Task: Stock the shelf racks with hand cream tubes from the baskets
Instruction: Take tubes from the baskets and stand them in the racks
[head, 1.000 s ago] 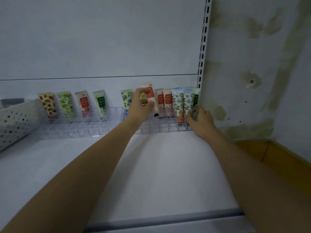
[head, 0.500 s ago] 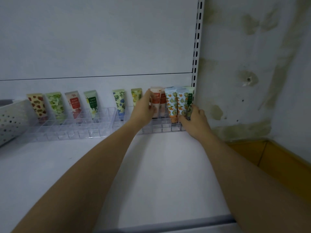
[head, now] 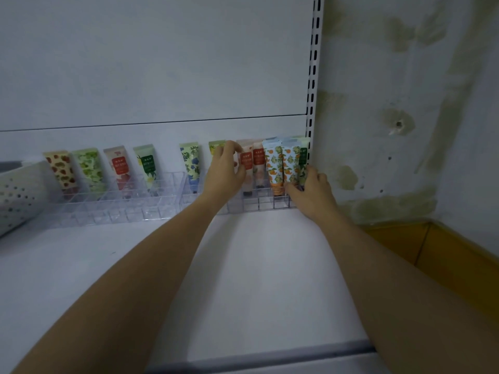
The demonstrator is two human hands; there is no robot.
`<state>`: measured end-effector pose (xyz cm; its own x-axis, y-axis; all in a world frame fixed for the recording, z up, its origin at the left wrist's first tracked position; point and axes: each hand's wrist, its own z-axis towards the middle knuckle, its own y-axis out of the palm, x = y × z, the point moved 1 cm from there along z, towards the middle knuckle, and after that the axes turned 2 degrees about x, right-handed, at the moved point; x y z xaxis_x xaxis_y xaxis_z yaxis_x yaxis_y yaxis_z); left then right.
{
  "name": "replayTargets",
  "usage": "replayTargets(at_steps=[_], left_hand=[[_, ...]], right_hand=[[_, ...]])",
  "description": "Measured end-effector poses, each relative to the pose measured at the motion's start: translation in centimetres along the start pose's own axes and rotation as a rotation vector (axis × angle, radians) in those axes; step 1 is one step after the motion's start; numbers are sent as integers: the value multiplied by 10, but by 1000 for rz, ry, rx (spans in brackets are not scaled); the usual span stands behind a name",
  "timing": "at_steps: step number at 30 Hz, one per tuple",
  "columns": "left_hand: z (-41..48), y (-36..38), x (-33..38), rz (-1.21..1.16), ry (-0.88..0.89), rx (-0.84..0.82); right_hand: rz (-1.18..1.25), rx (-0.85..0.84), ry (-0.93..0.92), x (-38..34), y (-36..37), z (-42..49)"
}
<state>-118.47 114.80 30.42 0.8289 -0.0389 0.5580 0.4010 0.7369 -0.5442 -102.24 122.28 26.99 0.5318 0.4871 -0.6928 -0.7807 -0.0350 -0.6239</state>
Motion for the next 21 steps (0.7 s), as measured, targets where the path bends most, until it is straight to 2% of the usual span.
replayTargets(at_steps=[4,9,14,17,21], left_hand=[[-1,-9,1,74,33,-7],[-5,-35,-11,213,63,-15],[-11,-77,-26,303,108,-42],[-12,-109,-37,422,146,-90],[-9,-163,-49,575,155,-146]], right_hand=[[-14,29,-11,0,0,-1],[-57,176,-64,-9,-1,-2],[-149,338,-269,-41,-4,-12],[-163,252,-435,-66,3,-27],[-214,30,-618,-107,31,-48]])
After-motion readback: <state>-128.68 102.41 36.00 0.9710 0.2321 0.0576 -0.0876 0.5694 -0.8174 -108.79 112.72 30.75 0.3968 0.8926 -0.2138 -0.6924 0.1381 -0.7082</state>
